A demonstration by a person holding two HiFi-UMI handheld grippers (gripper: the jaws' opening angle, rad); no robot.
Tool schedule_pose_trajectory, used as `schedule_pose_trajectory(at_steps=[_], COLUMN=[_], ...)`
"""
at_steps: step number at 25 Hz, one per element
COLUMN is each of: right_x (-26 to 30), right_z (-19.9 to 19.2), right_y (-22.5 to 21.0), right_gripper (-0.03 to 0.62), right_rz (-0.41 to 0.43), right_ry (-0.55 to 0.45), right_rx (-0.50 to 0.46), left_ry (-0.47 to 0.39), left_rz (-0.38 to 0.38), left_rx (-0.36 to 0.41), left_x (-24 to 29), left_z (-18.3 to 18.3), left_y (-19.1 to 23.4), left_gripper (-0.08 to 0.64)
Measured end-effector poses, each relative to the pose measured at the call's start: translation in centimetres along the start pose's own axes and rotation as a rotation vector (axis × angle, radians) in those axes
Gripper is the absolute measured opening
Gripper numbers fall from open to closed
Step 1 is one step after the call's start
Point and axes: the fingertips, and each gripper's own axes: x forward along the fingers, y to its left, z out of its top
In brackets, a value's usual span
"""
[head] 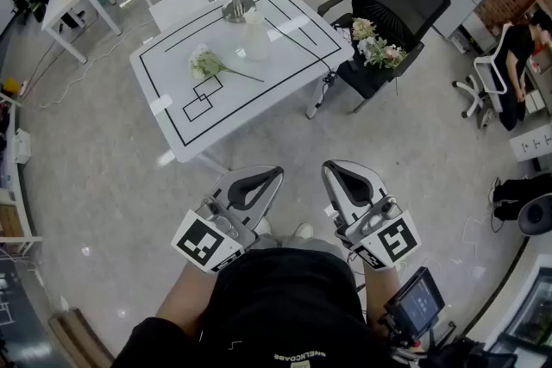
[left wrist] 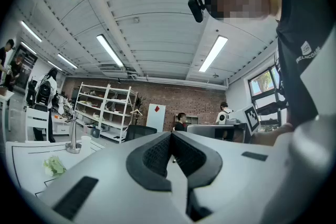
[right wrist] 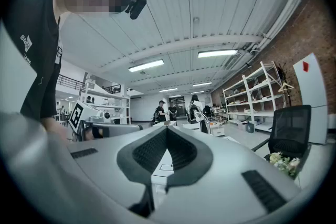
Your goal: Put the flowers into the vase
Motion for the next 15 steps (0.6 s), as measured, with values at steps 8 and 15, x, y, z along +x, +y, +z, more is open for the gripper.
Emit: schedule_pose_trajectory(at_steps=[8,15], right_x=[0.7,1.8], right_z=[-0.8,-1.2], right_y=[-0.4,-1.0], right_gripper=[0.005,0.005], right_rz=[-0.03,-0.059], right_ry=[0.011,-0.011], right_rx=[0.02,0.087], left_ry=[0.006,0.001], left_rz=[0.026,0.063], left_rx=[-0.012,-0.033], left_x=[-0.7,-1.9], left_z=[-0.2,-0.7], left_y=[2.1,4.3], left_gripper=[0.0,0.0])
